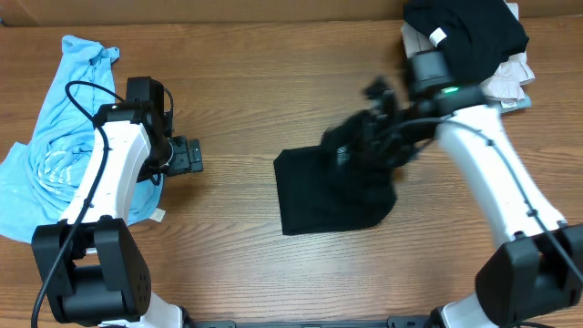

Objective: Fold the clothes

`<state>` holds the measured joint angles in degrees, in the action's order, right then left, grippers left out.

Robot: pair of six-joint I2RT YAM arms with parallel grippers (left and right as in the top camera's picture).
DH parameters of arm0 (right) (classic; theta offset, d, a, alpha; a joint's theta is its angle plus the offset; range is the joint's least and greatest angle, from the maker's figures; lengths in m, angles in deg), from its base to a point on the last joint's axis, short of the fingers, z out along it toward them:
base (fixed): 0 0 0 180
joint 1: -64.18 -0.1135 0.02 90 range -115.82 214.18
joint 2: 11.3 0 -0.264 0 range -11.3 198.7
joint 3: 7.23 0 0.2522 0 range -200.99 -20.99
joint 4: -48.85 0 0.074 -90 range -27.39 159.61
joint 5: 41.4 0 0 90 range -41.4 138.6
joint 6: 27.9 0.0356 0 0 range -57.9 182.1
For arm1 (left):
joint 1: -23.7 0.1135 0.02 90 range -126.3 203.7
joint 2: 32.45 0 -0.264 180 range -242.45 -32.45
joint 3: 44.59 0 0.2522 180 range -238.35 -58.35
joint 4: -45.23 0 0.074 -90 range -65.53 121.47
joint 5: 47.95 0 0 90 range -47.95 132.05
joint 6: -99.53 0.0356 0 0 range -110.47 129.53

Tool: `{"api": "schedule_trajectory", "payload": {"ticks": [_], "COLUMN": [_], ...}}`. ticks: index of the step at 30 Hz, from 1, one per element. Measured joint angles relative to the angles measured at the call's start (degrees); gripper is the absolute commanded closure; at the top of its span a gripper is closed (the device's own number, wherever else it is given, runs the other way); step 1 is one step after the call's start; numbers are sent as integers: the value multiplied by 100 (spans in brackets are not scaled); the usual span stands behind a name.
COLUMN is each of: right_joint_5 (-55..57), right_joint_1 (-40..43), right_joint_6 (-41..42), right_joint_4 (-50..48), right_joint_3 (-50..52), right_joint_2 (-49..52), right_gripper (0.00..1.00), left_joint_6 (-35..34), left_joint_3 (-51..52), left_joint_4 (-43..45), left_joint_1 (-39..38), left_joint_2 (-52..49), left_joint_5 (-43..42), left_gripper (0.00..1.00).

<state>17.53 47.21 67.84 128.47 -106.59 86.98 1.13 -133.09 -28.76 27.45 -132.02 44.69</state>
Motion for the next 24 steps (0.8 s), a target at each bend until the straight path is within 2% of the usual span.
{"api": "schedule_trajectory", "payload": {"ticks": [7,15,19,24], "right_joint_5": [863,1217,1248,1178], "right_joint_1": [-1694,-2520,-2717,-2791], "right_joint_6": [1117,1759,1860,1790], "right_joint_4": [-953,-1805,-1797,-909], "right_joint_3": [0,0,-4,-481], "right_joint_2": [481,1311,1384,1386], "right_gripper": [82,83,88,89], "left_joint_6": [0,2,0,0], "left_joint_3": [0,0,0,0], "left_joint_4": [7,70,72,76], "left_joint_1": [0,0,0,0], "left_joint_2": [0,0,0,0], "left_joint_5": [0,0,0,-7], "left_gripper": [0,0,0,0]}}
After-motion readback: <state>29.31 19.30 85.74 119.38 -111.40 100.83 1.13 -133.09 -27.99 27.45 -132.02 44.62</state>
